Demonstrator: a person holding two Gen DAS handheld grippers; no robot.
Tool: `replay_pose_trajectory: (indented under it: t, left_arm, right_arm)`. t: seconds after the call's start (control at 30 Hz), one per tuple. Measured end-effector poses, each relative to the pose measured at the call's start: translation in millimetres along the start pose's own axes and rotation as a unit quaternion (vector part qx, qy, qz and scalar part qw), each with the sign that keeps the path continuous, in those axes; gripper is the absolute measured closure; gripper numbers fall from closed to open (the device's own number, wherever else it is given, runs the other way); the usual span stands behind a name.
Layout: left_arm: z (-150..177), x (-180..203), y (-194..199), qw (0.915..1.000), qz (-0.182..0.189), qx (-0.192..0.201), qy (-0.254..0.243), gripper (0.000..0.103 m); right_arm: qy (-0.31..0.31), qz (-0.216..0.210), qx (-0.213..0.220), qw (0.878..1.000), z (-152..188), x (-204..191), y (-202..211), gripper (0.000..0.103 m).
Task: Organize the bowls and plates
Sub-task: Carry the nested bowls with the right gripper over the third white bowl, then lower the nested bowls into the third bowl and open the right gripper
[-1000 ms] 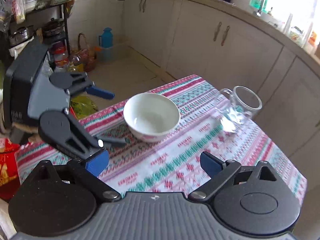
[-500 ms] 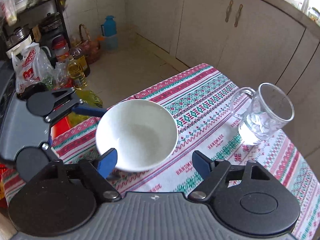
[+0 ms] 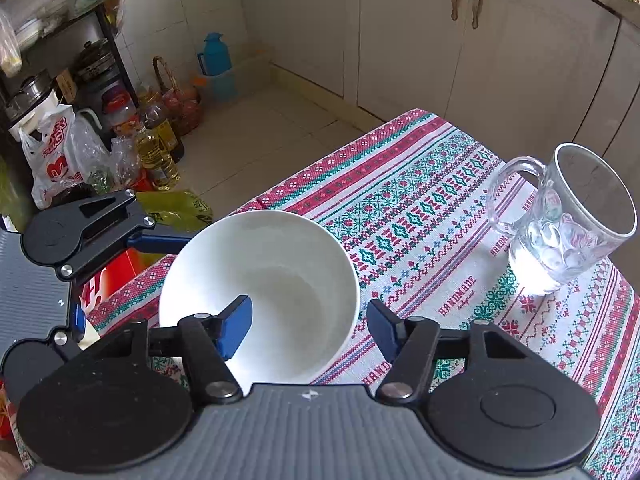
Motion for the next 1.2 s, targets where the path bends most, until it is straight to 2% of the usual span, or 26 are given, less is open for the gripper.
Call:
replay_pose_trajectory:
  t: [0.13,0.53,0.8,1.2]
  left_arm:
    - [0,0,0,1.0000,0.000,0.001,-0.001,0.014]
    - [-5,7,12,0.9999,0.000,-0.014,0.001,0.014]
    - [-10,30,46,0.9998,0.005,-0.019,0.001,0.014]
    - [-13,75,90,0.9987,0.034,-0.037,0.003,0.014]
  right_arm:
    - [-0.003,-0.011,0.001,1.000,1,-1,-1,0.041]
    - [0.000,-0.011,0.008,1.000,1,-9,12,0.041]
    - [0.005,-0.014,0.020,1.000,12,-28,47,0.041]
    - [0.020,-0.003,0.039,0.999,46,-58,109,0.041]
Point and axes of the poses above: each gripper's, at about its wrist camera, not at the fingertips, and y roughly against the way its jaws point, x to its right, z to its underside, the point moved 7 cm from there along -y, roughly the way its jaws point, and after that the axes turned 4 degrees about y, right-handed, at the moved point
